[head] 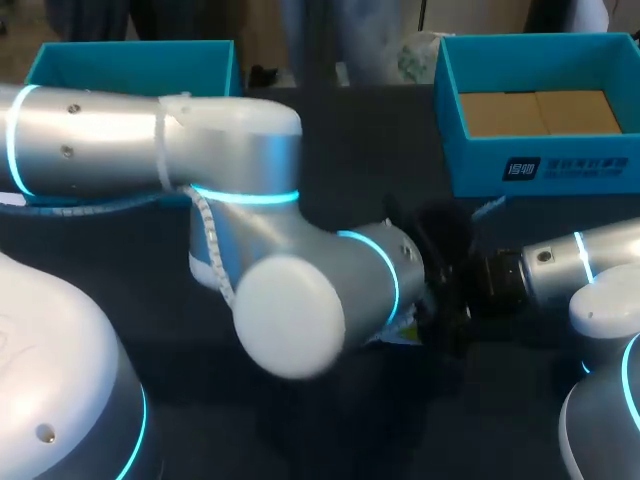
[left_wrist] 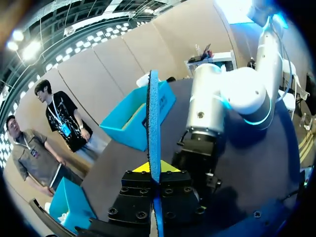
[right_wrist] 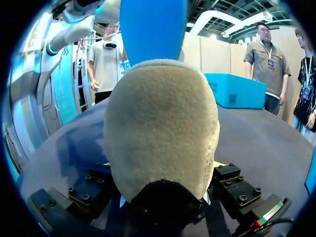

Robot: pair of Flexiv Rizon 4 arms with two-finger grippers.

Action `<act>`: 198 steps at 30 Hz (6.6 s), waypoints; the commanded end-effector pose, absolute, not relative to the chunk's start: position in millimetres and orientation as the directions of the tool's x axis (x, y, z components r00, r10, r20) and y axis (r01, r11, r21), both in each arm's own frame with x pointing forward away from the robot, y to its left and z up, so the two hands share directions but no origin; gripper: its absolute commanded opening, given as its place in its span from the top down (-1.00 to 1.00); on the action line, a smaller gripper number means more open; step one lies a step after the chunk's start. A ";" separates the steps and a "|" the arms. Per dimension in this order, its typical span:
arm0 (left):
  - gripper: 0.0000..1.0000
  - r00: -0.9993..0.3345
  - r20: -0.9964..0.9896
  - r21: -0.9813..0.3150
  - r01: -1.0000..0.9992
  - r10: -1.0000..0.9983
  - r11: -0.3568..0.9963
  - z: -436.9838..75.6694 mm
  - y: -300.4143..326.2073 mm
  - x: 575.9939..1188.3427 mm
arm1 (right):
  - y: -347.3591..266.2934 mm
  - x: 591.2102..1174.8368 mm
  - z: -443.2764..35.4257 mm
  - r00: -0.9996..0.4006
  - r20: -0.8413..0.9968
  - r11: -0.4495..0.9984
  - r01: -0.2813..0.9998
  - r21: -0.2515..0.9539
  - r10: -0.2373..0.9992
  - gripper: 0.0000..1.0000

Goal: Take the shoe out of the shoebox, open the shoe tongue, remove and reinsert the insole, then place the shoe into the shoebox

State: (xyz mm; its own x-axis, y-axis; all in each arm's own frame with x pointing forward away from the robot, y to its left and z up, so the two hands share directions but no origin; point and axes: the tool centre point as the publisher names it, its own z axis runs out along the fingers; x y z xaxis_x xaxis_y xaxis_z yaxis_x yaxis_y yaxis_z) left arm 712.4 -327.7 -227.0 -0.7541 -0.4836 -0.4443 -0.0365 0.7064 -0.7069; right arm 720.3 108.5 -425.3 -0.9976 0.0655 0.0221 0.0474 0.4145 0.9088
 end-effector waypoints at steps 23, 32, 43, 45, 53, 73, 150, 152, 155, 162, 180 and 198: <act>1.00 -0.947 -0.115 -0.828 -0.075 -0.300 0.555 -103.3 -314.0 742.7 | 110.8 721.5 -427.8 -0.998 0.023 0.418 0.049 0.907 0.066 1.00; 1.00 -0.956 0.078 -0.875 -0.202 -0.284 0.439 -78.9 -313.7 750.5 | 110.8 721.5 -427.8 -0.998 0.023 0.418 0.049 0.907 0.066 1.00; 1.00 -0.910 0.295 -0.893 -0.371 -0.292 0.254 -63.4 -320.7 758.6 | 110.8 721.5 -427.8 -0.998 0.023 0.418 0.049 0.907 0.066 1.00; 1.00 -0.910 0.296 -0.900 -0.368 -0.292 0.233 -62.7 -321.2 758.7 | 110.8 721.5 -427.8 -0.998 0.023 0.418 0.049 0.907 0.066 1.00; 1.00 -0.910 0.296 -0.900 -0.368 -0.292 0.233 -62.7 -321.2 758.7 | 110.8 721.5 -427.8 -0.998 0.023 0.418 0.049 0.907 0.066 1.00; 1.00 -0.910 0.296 -0.900 -0.368 -0.292 0.233 -62.7 -321.2 758.7 | 110.8 721.5 -427.8 -0.998 0.023 0.418 0.049 0.907 0.066 1.00; 1.00 -0.489 0.867 -0.497 -0.861 0.094 0.109 64.2 -233.8 601.2 | 110.8 721.5 -427.8 -0.998 0.023 0.418 0.049 0.907 0.066 1.00; 1.00 -0.489 0.867 -0.497 -0.861 0.094 0.109 64.2 -233.8 601.2 | 110.8 721.5 -427.8 -0.998 0.023 0.418 0.049 0.907 0.066 1.00; 1.00 -0.489 0.867 -0.497 -0.861 0.094 0.109 64.2 -233.8 601.2 | 110.8 721.5 -427.8 -0.998 0.023 0.418 0.049 0.907 0.066 1.00; 1.00 -0.489 0.867 -0.497 -0.861 0.094 0.109 64.2 -233.8 601.2 | 110.8 721.5 -427.8 -0.998 0.023 0.418 0.049 0.907 0.066 -1.00; 1.00 -0.489 0.867 -0.497 -0.861 0.094 0.109 64.2 -233.8 601.2 | 91.9 721.7 -421.1 -0.994 0.006 0.477 0.056 0.877 0.106 -1.00; 1.00 -0.489 0.867 -0.497 -0.861 0.094 0.109 64.2 -233.8 601.2 | 61.3 717.7 -375.2 -0.994 -0.020 0.685 0.057 0.727 0.105 -1.00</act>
State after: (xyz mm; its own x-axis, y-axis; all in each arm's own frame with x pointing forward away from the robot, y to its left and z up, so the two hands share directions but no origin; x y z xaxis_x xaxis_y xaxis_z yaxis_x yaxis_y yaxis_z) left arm 601.2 -233.3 64.0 -0.4888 0.0939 0.8673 -0.8609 0.1089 -0.4970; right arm 721.6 66.9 -390.9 -0.9935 0.1104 -0.0261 0.0473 0.6119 0.7896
